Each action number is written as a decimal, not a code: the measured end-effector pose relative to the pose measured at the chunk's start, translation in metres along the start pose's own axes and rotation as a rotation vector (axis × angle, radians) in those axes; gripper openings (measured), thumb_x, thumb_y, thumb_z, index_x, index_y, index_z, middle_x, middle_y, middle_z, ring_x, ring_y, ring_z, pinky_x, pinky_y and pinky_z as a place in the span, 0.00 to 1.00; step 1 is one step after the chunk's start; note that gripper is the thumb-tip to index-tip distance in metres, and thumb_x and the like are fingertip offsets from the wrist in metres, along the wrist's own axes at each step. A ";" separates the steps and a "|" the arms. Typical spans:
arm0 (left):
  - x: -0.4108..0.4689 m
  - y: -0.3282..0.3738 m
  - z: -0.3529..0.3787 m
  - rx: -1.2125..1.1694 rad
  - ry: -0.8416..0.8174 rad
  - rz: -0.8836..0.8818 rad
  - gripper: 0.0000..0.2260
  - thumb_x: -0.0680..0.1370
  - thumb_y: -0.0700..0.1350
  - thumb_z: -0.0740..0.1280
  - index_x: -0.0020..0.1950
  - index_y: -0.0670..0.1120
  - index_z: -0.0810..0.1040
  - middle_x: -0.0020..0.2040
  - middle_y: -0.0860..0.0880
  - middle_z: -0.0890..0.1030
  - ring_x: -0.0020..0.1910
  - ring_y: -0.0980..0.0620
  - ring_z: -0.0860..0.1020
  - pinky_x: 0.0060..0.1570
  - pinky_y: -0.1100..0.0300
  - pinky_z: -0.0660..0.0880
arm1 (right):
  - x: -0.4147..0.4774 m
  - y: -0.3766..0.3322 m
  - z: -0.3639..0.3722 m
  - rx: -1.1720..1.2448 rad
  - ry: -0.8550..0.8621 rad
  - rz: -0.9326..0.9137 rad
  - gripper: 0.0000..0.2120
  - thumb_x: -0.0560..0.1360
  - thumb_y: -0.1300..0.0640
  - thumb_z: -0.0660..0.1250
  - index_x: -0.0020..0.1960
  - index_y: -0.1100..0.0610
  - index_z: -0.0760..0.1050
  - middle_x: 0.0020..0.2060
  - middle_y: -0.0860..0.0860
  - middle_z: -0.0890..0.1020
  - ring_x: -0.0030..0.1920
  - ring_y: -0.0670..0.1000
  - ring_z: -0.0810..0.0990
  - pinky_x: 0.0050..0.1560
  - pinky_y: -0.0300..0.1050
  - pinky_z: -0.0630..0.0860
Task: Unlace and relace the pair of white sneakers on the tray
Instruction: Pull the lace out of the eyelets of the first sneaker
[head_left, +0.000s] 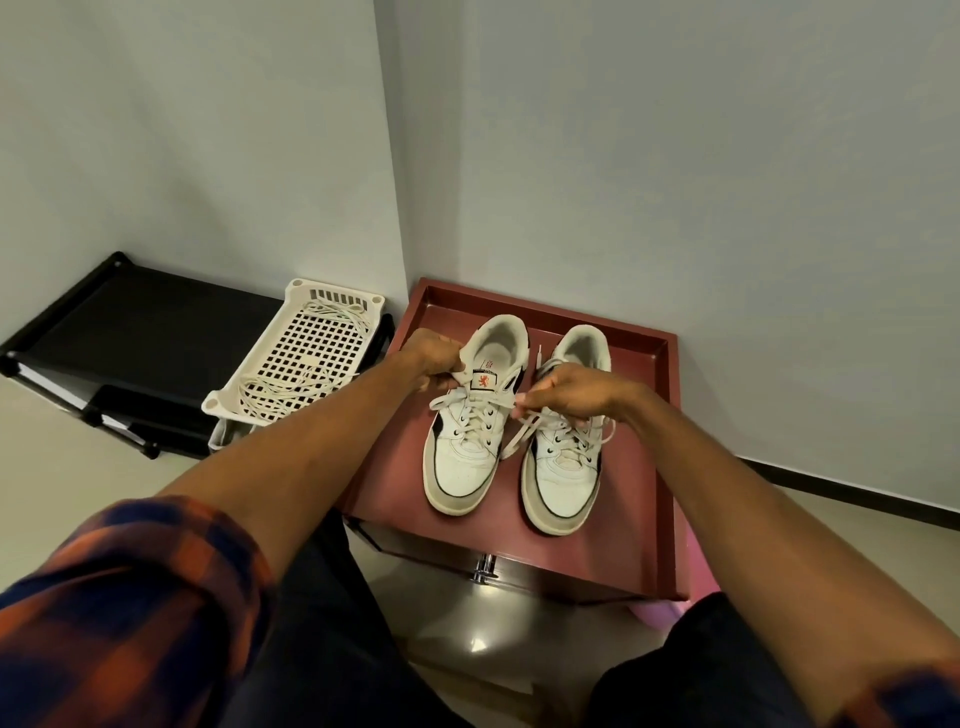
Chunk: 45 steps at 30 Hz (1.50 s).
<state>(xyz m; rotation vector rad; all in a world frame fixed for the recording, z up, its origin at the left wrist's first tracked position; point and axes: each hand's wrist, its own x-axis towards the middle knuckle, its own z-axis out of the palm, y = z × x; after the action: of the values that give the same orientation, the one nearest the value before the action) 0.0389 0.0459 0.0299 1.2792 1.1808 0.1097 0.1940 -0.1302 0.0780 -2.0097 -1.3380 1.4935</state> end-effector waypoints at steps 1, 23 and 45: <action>0.001 0.000 0.000 0.004 0.001 0.000 0.12 0.77 0.27 0.64 0.54 0.38 0.82 0.42 0.41 0.82 0.36 0.48 0.81 0.23 0.62 0.77 | 0.001 -0.004 0.001 0.034 -0.002 -0.030 0.12 0.81 0.49 0.68 0.51 0.55 0.87 0.26 0.47 0.79 0.24 0.46 0.69 0.31 0.38 0.69; 0.004 0.000 -0.003 0.051 -0.035 0.019 0.12 0.76 0.27 0.63 0.46 0.41 0.81 0.45 0.39 0.82 0.40 0.45 0.81 0.38 0.52 0.79 | 0.058 -0.058 0.030 -0.692 0.483 0.014 0.09 0.73 0.49 0.72 0.52 0.48 0.84 0.49 0.48 0.84 0.52 0.53 0.82 0.49 0.47 0.76; 0.001 -0.004 -0.005 0.015 -0.023 0.008 0.13 0.76 0.27 0.64 0.44 0.45 0.81 0.44 0.41 0.83 0.39 0.47 0.81 0.43 0.51 0.80 | 0.060 -0.035 0.027 -0.140 0.255 -0.067 0.10 0.67 0.53 0.77 0.36 0.60 0.84 0.42 0.61 0.85 0.37 0.51 0.78 0.45 0.57 0.79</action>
<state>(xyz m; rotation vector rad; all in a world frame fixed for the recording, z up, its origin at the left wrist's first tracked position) 0.0339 0.0489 0.0271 1.2947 1.1591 0.0919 0.1552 -0.0708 0.0558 -2.1311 -1.4190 1.0984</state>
